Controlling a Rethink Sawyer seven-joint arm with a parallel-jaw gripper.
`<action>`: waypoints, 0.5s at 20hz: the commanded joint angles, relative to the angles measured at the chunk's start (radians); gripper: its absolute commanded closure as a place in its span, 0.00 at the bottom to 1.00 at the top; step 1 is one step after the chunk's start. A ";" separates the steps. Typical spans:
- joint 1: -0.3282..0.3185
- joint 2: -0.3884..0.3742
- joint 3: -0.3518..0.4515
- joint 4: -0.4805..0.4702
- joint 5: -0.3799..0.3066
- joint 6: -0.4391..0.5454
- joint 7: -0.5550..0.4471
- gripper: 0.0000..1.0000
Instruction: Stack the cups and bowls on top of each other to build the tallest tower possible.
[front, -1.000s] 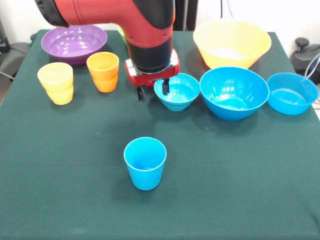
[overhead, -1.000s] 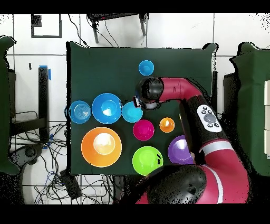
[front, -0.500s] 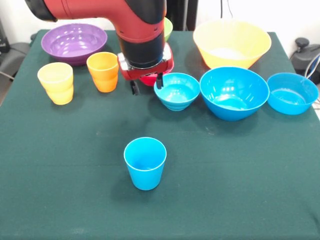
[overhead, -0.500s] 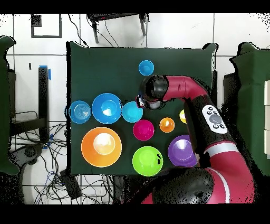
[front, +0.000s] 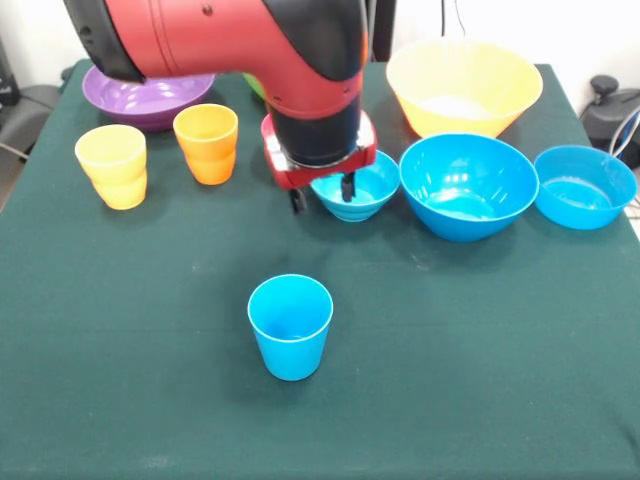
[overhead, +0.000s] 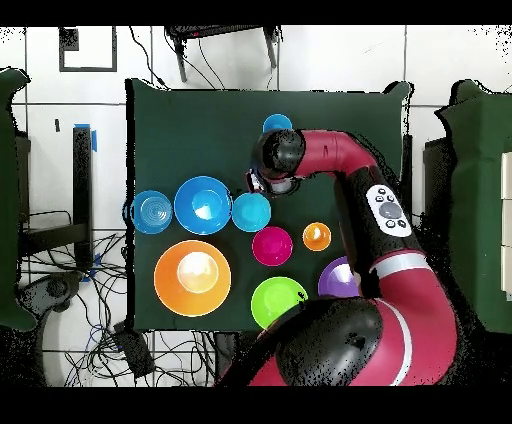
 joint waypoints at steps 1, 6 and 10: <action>0.022 0.108 0.047 -0.006 -0.077 -0.053 -0.244 0.00; 0.016 0.103 0.046 0.025 -0.094 -0.080 -0.229 0.00; 0.000 0.082 0.040 0.052 -0.120 -0.086 -0.248 0.00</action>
